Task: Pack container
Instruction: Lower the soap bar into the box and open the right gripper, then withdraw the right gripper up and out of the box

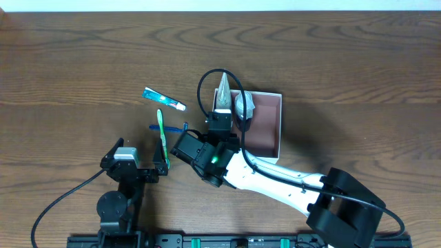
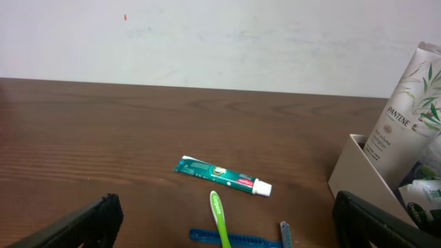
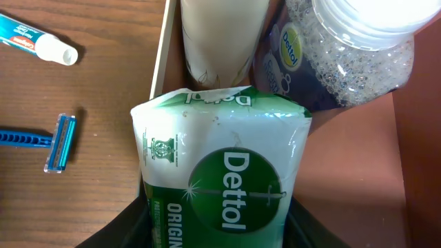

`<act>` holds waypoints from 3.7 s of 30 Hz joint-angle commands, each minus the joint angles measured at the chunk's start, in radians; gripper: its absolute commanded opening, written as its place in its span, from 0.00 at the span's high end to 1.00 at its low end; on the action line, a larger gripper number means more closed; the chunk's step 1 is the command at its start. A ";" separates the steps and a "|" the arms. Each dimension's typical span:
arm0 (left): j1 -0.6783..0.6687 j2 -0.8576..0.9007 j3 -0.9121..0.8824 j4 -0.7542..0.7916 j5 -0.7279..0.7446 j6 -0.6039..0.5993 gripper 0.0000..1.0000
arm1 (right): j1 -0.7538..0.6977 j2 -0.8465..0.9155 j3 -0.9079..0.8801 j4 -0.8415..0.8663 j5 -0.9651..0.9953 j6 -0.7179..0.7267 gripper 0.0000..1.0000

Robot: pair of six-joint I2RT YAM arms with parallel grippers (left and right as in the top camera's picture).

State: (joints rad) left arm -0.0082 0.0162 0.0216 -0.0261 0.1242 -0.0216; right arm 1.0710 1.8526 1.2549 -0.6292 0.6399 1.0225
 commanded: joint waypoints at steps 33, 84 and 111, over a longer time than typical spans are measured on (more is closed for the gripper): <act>0.003 0.002 -0.018 -0.033 0.014 0.014 0.02 | -0.005 0.000 0.007 0.006 0.057 -0.005 0.45; 0.003 0.002 -0.018 -0.033 0.014 0.014 0.02 | -0.371 -0.408 -0.203 -0.327 -0.308 -0.156 0.18; 0.003 0.002 -0.018 -0.033 0.014 0.014 0.02 | -0.438 -0.407 -0.288 -0.305 -0.307 -0.157 0.19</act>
State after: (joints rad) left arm -0.0082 0.0170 0.0216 -0.0261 0.1242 -0.0216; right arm 0.6476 1.4410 0.9730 -0.9287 0.3248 0.8761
